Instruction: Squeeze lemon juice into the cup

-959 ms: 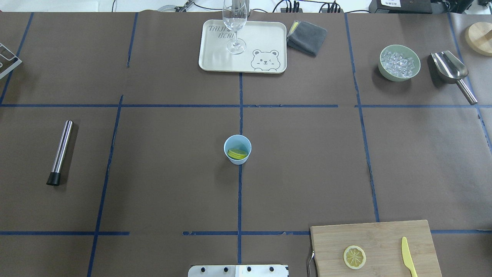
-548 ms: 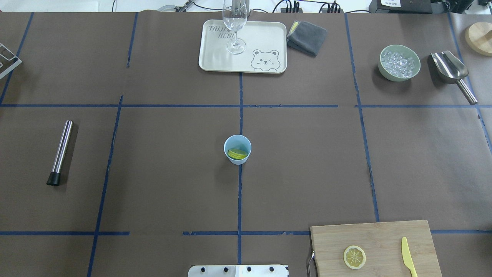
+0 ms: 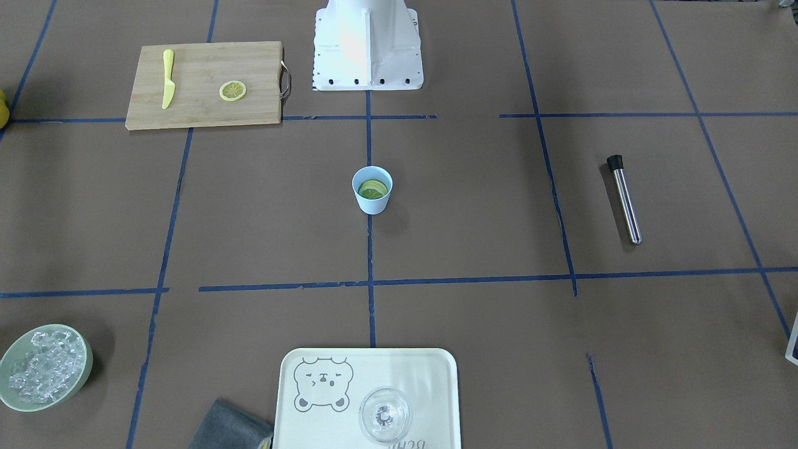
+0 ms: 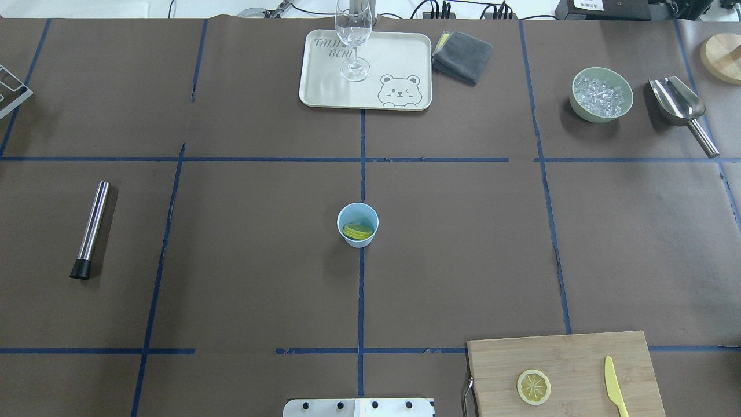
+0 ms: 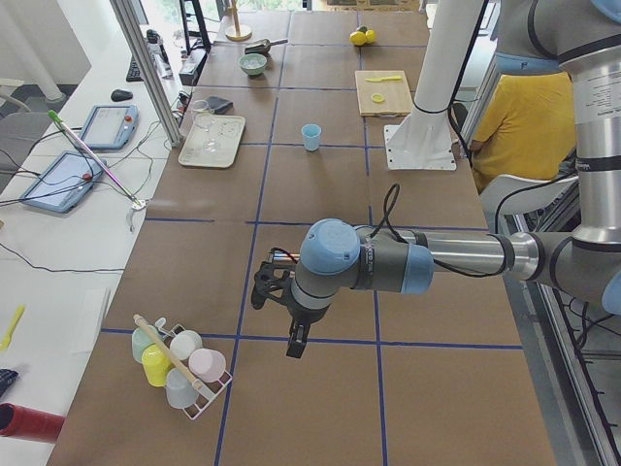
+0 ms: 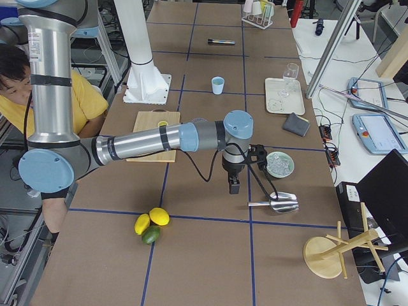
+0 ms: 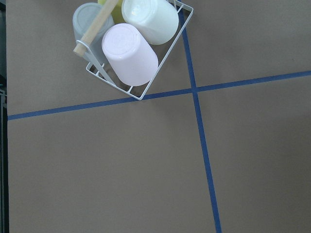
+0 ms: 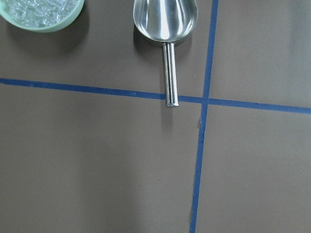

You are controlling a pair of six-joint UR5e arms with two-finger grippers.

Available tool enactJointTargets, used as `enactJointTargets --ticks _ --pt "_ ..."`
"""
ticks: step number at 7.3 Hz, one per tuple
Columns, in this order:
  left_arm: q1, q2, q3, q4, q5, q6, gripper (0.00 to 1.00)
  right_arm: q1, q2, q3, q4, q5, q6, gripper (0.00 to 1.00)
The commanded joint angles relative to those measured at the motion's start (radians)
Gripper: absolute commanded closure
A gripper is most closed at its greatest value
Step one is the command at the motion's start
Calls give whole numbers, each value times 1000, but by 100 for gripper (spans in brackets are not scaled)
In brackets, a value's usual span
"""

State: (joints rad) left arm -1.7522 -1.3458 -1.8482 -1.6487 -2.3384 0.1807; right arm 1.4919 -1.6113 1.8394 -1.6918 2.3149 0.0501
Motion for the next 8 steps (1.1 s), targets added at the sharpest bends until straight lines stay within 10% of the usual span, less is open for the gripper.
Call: enactJointTargets --ticks 1,6,8 --pt "5 -13 109 -160 -46 -7 0 1 -7 -26 3 14 2 0" --pt "54 -27 155 -184 -75 -147 0 -42 7 -80 14 11 2 0" --pt "195 -42 8 -89 -75 -194 0 -42 16 -69 12 11 2 0"
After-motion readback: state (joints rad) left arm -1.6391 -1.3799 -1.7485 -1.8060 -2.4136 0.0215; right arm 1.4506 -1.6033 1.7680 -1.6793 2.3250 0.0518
